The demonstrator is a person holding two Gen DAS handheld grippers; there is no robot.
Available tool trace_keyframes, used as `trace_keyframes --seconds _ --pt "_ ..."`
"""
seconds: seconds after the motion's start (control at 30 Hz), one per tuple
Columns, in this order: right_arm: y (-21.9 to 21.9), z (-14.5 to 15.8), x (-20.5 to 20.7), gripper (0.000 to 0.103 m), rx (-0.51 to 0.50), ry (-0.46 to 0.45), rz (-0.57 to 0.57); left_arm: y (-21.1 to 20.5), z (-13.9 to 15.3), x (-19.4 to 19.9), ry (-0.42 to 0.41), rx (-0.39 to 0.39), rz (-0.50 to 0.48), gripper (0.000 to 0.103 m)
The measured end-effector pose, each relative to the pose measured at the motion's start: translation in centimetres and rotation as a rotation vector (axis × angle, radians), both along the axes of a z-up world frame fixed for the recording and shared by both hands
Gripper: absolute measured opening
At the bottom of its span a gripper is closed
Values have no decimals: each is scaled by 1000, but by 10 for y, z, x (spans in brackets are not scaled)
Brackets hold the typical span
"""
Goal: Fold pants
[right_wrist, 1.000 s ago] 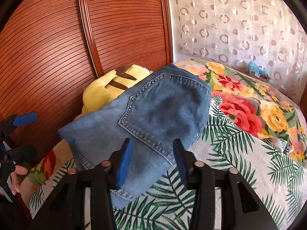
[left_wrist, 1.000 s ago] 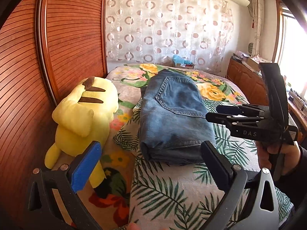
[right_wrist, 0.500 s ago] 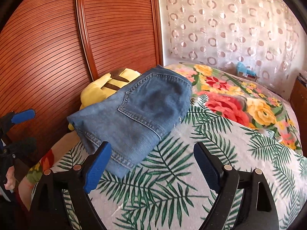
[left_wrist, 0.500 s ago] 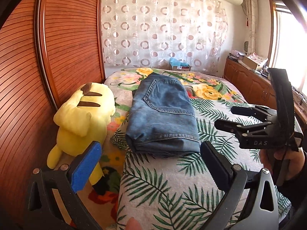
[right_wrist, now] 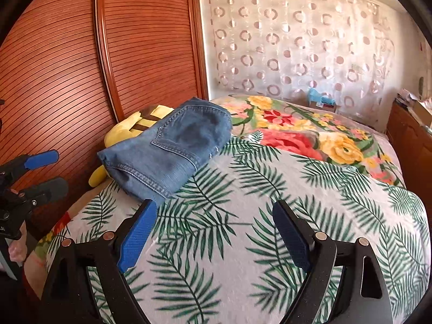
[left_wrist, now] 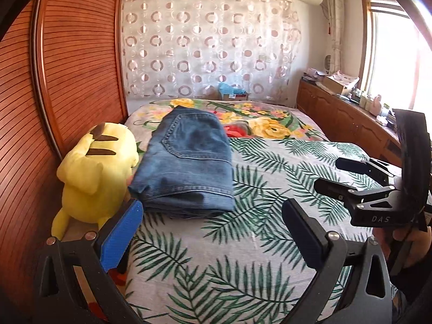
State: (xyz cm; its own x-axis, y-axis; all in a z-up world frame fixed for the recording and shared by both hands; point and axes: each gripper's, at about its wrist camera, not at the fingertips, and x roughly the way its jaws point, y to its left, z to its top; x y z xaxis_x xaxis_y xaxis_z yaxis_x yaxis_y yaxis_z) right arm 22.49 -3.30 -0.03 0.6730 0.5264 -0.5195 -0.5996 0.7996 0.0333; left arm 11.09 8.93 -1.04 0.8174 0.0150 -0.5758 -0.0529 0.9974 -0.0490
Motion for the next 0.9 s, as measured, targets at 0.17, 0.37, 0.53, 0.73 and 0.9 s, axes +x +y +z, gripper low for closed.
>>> trace_keyframes --seconds 0.17,0.37,0.53,0.73,0.9 --pt "-27 2 -24 88 -3 -13 -40 -21 1 -5 -2 -2 -23 103" --pt "-64 9 -51 88 17 -8 -85 -49 1 -11 -3 -8 -47 103" --pt "-100 19 -75 88 28 -25 -133 -71 5 -16 -1 -14 -70 103" --pt "-142 34 -112 88 48 -53 -214 -100 24 -23 -28 16 -91 103" --pt "-177 52 -138 88 64 -83 -279 -119 43 -34 -62 19 -122 103"
